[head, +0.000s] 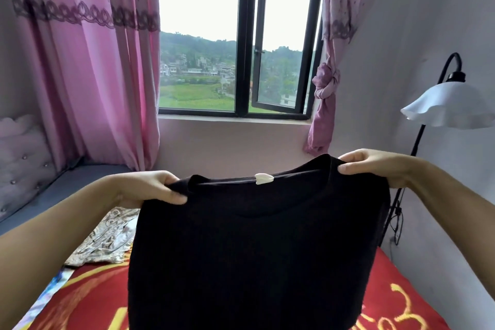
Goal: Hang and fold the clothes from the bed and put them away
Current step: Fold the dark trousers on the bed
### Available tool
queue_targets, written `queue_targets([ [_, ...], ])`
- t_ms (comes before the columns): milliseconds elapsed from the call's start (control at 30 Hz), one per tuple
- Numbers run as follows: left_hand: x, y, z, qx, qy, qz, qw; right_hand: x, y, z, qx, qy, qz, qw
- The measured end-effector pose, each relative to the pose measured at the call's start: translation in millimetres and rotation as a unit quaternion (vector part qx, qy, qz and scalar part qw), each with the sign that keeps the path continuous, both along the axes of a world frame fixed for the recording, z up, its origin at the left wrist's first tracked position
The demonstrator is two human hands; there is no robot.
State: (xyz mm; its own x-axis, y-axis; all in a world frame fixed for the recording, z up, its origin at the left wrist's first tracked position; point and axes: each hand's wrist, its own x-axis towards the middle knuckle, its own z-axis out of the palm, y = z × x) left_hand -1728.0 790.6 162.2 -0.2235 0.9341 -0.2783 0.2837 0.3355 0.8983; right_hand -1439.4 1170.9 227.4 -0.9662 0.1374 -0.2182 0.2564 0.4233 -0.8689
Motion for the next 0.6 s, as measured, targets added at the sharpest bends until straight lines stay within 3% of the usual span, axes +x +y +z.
queue_targets([
  [100, -3.2, 6.6, -1.3, 0.053, 0.008, 0.103, 0.993, -8.6, 0.1, 3.2, 0.064, -0.030, -0.024, 0.997],
  [167, -1.2, 18.6, -4.8, 0.073, 0.057, 0.172, 0.981, -26.3, -4.6, -3.3, 0.181, -0.005, -0.094, 0.979],
  [267, 7.8, 52.8, -7.1, 0.068, 0.109, 0.285, 0.950, -67.2, -15.4, -19.3, 0.406, 0.017, -0.205, 0.890],
  [300, 15.4, 66.0, -6.1, 0.067, 0.093, 0.317, 0.941, -78.8, -23.9, -24.6, 0.425, 0.021, -0.237, 0.873],
  [433, 53.5, 107.8, 4.5, 0.129, -0.052, 0.353, 0.925, -111.3, -65.3, -32.6, 0.269, 0.075, -0.268, 0.922],
  [533, 88.5, 126.9, 7.4, 0.177, -0.142, 0.285, 0.931, -119.9, -108.1, -40.2, 0.164, 0.135, -0.171, 0.962],
  [600, 105.8, 132.1, 15.5, 0.198, -0.165, 0.264, 0.929, -115.1, -128.4, -38.6, 0.150, 0.150, -0.100, 0.972],
])
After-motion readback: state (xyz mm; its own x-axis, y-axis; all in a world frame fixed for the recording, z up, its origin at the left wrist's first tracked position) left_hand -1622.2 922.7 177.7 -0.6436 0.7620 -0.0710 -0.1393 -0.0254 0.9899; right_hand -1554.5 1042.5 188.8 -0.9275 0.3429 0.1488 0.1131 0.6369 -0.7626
